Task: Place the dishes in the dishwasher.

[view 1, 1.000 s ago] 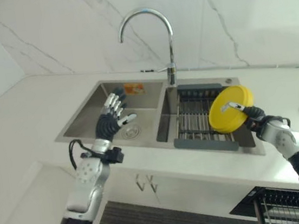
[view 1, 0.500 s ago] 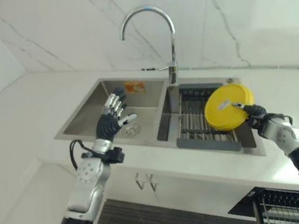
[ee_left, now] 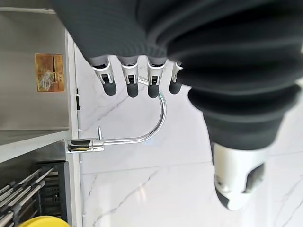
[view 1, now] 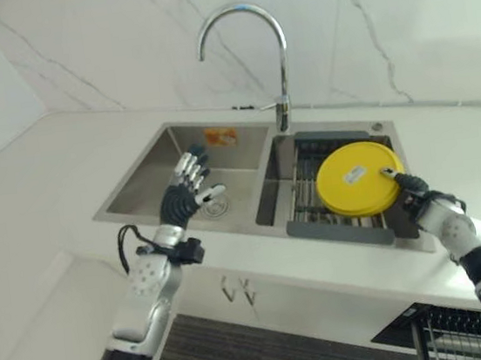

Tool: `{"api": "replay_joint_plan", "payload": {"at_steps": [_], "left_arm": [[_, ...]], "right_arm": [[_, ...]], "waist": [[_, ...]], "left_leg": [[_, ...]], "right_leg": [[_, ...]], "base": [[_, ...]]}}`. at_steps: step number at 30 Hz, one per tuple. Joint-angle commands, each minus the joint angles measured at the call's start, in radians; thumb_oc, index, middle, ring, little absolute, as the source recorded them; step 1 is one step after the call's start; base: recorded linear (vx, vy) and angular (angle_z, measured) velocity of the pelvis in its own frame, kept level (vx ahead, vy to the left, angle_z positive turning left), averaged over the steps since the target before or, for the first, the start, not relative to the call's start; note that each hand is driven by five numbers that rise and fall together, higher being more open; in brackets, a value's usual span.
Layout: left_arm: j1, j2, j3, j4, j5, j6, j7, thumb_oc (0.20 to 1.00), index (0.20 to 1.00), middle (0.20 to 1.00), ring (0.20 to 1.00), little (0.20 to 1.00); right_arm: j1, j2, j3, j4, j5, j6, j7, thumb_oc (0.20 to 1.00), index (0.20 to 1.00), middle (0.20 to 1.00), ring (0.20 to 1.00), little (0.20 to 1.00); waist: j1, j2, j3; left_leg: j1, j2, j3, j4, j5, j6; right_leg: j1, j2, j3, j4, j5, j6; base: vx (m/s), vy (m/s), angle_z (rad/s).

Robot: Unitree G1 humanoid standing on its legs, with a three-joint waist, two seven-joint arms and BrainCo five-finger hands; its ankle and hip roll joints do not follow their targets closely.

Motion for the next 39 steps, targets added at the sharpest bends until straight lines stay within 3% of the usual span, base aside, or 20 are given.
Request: {"api": "replay_joint_plan", "payload": {"at_steps": [1, 8, 13, 15, 19, 21, 22, 23, 26, 27, 28, 30, 34, 36, 39], "left_arm": [[-0.043, 0.060, 0.024, -0.014, -0.018, -0.030, -0.033, 1.000, 1.000, 1.000, 1.000, 1.000], [0.028, 0.057, 0.076, -0.035, -0.025, -0.015, -0.076, 1.000, 1.000, 1.000, 1.000, 1.000], [0.103, 0.032, 0.123, -0.059, -0.028, -0.048, -0.109, 1.000, 1.000, 1.000, 1.000, 1.000], [0.117, 0.020, 0.130, -0.060, -0.024, -0.071, -0.106, 1.000, 1.000, 1.000, 1.000, 1.000], [0.127, 0.002, 0.141, -0.073, -0.008, -0.107, -0.092, 1.000, 1.000, 1.000, 1.000, 1.000], [0.114, -0.005, 0.137, -0.067, -0.011, -0.119, -0.094, 1.000, 1.000, 1.000, 1.000, 1.000], [0.095, -0.003, 0.130, -0.050, -0.014, -0.126, -0.099, 1.000, 1.000, 1.000, 1.000, 1.000], [0.078, 0.002, 0.130, -0.043, -0.021, -0.125, -0.110, 1.000, 1.000, 1.000, 1.000, 1.000], [0.072, 0.013, 0.131, -0.053, -0.009, -0.109, -0.145, 1.000, 1.000, 1.000, 1.000, 1.000], [0.078, 0.017, 0.131, -0.055, -0.003, -0.111, -0.153, 1.000, 1.000, 1.000, 1.000, 1.000], [0.091, 0.026, 0.135, -0.059, 0.002, -0.118, -0.149, 1.000, 1.000, 1.000, 1.000, 1.000], [0.104, 0.035, 0.145, -0.062, -0.004, -0.126, -0.165, 1.000, 1.000, 1.000, 1.000, 1.000], [0.088, 0.044, 0.134, -0.062, -0.007, -0.133, -0.135, 1.000, 1.000, 1.000, 1.000, 1.000], [0.093, 0.043, 0.134, -0.063, 0.011, -0.141, -0.120, 1.000, 1.000, 1.000, 1.000, 1.000], [0.090, 0.048, 0.145, -0.065, 0.011, -0.128, -0.120, 1.000, 1.000, 1.000, 1.000, 1.000]], "right_arm": [[-0.051, 0.047, -0.018, -0.091, 0.163, -0.099, 0.079, 0.200, 0.200, 0.200, 0.200, 0.200], [0.081, 0.101, -0.082, -0.306, 0.237, -0.190, 0.098, 0.200, 0.200, 0.200, 0.200, 0.200], [0.174, 0.108, -0.169, -0.493, 0.200, -0.240, 0.070, 0.200, 0.200, 0.200, 0.200, 0.200], [0.183, 0.110, -0.188, -0.523, 0.185, -0.255, 0.073, 0.200, 0.200, 0.200, 0.200, 0.200], [0.178, 0.113, -0.204, -0.550, 0.195, -0.273, 0.081, 0.200, 0.200, 0.200, 0.200, 0.200], [0.184, 0.133, -0.214, -0.568, 0.188, -0.284, 0.086, 0.200, 0.200, 0.200, 0.200, 0.200], [0.192, 0.149, -0.220, -0.580, 0.185, -0.301, 0.086, 0.200, 0.200, 0.200, 0.200, 0.200], [0.218, 0.161, -0.248, -0.605, 0.149, -0.320, 0.059, 0.200, 0.200, 0.200, 0.200, 0.200], [0.256, 0.155, -0.285, -0.614, 0.213, -0.314, 0.082, 0.200, 0.200, 0.200, 0.200, 0.200], [0.267, 0.155, -0.292, -0.618, 0.224, -0.314, 0.093, 0.200, 0.200, 0.200, 0.200, 0.200], [0.276, 0.155, -0.287, -0.629, 0.254, -0.314, 0.115, 0.200, 0.200, 0.200, 0.200, 0.200], [0.267, 0.140, -0.286, -0.621, 0.265, -0.325, 0.131, 0.200, 0.200, 0.200, 0.200, 0.200], [0.244, 0.129, -0.277, -0.634, 0.314, -0.354, 0.165, 0.200, 0.200, 0.200, 0.200, 0.200], [0.244, 0.169, -0.250, -0.672, 0.297, -0.374, 0.166, 0.200, 0.200, 0.200, 0.200, 0.200], [0.248, 0.217, -0.239, -0.719, 0.281, -0.397, 0.124, 0.200, 0.200, 0.200, 0.200, 0.200]], "waist": [[-0.003, -0.066, -0.024], [-0.041, -0.044, -0.028], [-0.071, -0.028, -0.026], [-0.068, -0.030, -0.021], [-0.042, -0.062, 0.013], [-0.057, -0.060, 0.018], [-0.080, -0.053, 0.020], [-0.105, -0.052, 0.024], [-0.124, -0.059, 0.031], [-0.124, -0.060, 0.031], [-0.117, -0.066, 0.033], [-0.097, -0.065, 0.033], [-0.074, -0.062, 0.016], [-0.048, -0.059, 0.004], [-0.022, -0.062, -0.015]], "left_leg": [[0.022, -0.022, 0.045, 0.000, -0.085, 0.008], [0.021, 0.006, 0.079, 0.000, -0.071, -0.004], [0.007, 0.017, 0.070, 0.000, -0.059, -0.014], [0.013, 0.004, 0.029, 0.000, -0.050, -0.014], [-0.060, -0.062, -0.057, 0.198, -0.084, -0.003], [-0.043, -0.070, -0.031, 0.154, -0.107, 0.017], [-0.005, -0.068, -0.004, 0.094, -0.109, 0.027], [0.032, -0.090, -0.024, 0.034, -0.113, 0.041], [0.048, -0.122, -0.066, 0.007, -0.116, 0.056], [0.050, -0.124, -0.063, 0.003, -0.116, 0.055], [0.053, -0.124, -0.037, 0.000, -0.120, 0.054], [0.051, -0.117, 0.012, 0.000, -0.129, 0.056], [0.012, -0.128, 0.026, 0.000, -0.111, 0.087], [-0.005, -0.127, 0.049, 0.000, -0.100, 0.099], [-0.023, -0.121, 0.071, 0.000, -0.090, 0.098]], "right_leg": [[0.022, -0.015, 0.033, 0.001, -0.052, -0.002], [0.004, 0.011, 0.058, 0.001, -0.056, -0.014], [-0.022, 0.028, 0.106, 0.001, -0.055, -0.018], [-0.036, 0.023, 0.132, 0.001, -0.041, -0.018], [-0.041, -0.009, 0.169, 0.001, -0.005, -0.016], [-0.055, -0.027, 0.169, 0.001, 0.018, -0.001], [-0.078, -0.047, 0.166, 0.001, 0.042, 0.022], [-0.124, -0.078, 0.192, 0.001, 0.087, 0.061], [-0.161, -0.100, 0.223, 0.017, 0.132, 0.070], [-0.175, -0.104, 0.204, 0.027, 0.151, 0.072], [-0.203, -0.102, 0.138, 0.055, 0.169, 0.082], [-0.208, -0.086, 0.036, 0.107, 0.145, 0.086], [-0.176, -0.054, 0.011, 0.250, 0.051, 0.041], [-0.127, -0.087, -0.005, 0.298, 0.040, 0.030], [-0.060, -0.137, -0.020, 0.279, 0.047, 0.044]], "base": [[0.02, -0.157, 0.02], [0.03, -0.209, 0.00], [-0.03, -0.043, -0.05], [-0.15, 0.134, -0.10], [-0.20, 0.253, -0.59], [-0.22, 0.428, -0.64], [-0.28, 0.632, -0.11], [-0.29, 0.646, -0.10], [-0.18, 0.409, -0.19], [-0.17, 0.292, -0.09], [-0.13, 0.176, -0.31], [-0.19, 0.167, -0.92], [-0.23, 0.078, -0.61], [-0.25, -0.102, -0.44], [-0.15, -0.222, -0.65]]}}
